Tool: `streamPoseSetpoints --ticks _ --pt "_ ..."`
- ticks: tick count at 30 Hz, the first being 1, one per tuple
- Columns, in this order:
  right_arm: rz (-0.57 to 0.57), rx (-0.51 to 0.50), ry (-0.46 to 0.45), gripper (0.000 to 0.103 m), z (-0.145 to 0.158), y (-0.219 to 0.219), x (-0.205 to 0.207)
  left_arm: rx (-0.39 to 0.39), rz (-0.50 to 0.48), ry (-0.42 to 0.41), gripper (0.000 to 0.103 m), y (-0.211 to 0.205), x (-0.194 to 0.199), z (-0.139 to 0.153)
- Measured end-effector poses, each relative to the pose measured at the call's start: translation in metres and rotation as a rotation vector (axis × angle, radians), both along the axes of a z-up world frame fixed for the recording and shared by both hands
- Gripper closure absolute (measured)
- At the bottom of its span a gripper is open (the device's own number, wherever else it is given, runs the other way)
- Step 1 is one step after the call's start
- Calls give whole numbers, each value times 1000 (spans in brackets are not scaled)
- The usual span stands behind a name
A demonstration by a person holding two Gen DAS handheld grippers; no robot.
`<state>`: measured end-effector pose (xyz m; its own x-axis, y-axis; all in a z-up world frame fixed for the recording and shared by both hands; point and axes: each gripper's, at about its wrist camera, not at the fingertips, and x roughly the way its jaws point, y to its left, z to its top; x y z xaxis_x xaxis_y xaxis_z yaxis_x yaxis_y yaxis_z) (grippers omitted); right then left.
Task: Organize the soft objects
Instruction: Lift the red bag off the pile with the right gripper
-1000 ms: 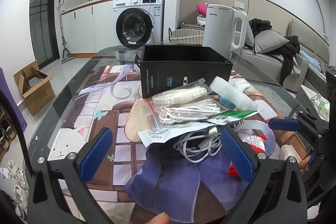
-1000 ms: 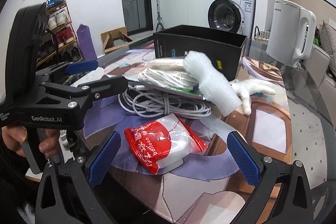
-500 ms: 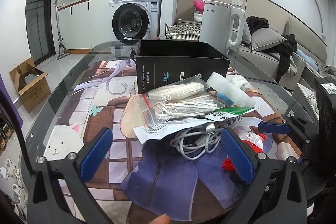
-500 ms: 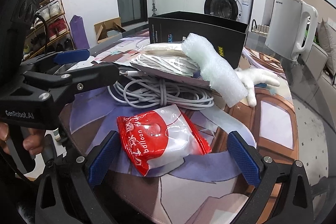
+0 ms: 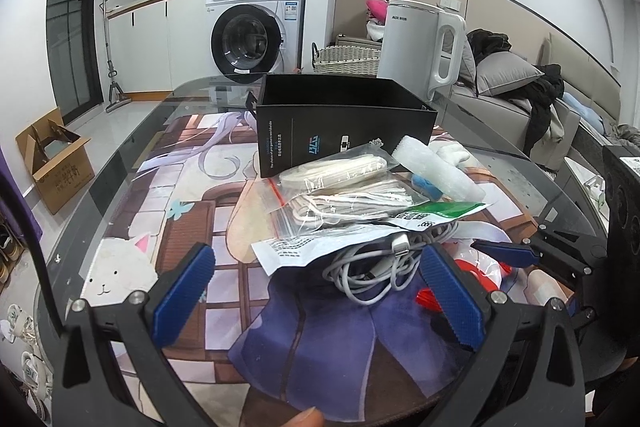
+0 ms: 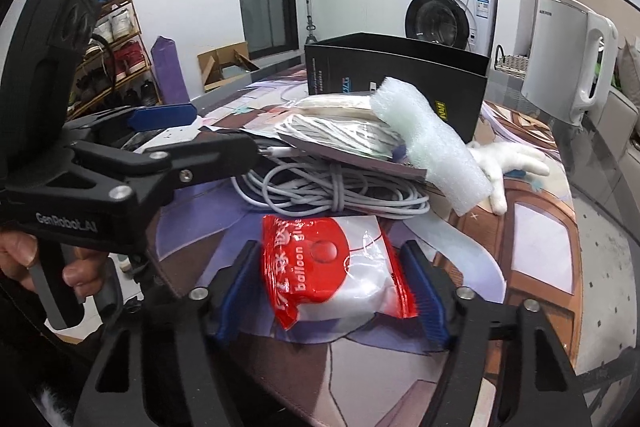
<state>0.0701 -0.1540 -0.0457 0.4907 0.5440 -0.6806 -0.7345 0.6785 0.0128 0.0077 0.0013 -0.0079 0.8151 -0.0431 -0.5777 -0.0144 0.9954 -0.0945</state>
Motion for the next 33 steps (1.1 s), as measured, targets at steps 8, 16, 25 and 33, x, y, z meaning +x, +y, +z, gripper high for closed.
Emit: streamPoseSetpoints --ticks 8,16,25,33 --pt "21 20 6 50 1 -4 -4 -5 14 16 0 4 5 -1" --pt "-5 57 -10 50 11 -19 -1 -17 12 30 0 7 9 2" --pt "-47 81 -19 50 20 -32 6 -26 -5 60 0 9 24 1" --pt "-51 84 -17 50 21 -32 6 -17 -30 131 0 0 40 -5"
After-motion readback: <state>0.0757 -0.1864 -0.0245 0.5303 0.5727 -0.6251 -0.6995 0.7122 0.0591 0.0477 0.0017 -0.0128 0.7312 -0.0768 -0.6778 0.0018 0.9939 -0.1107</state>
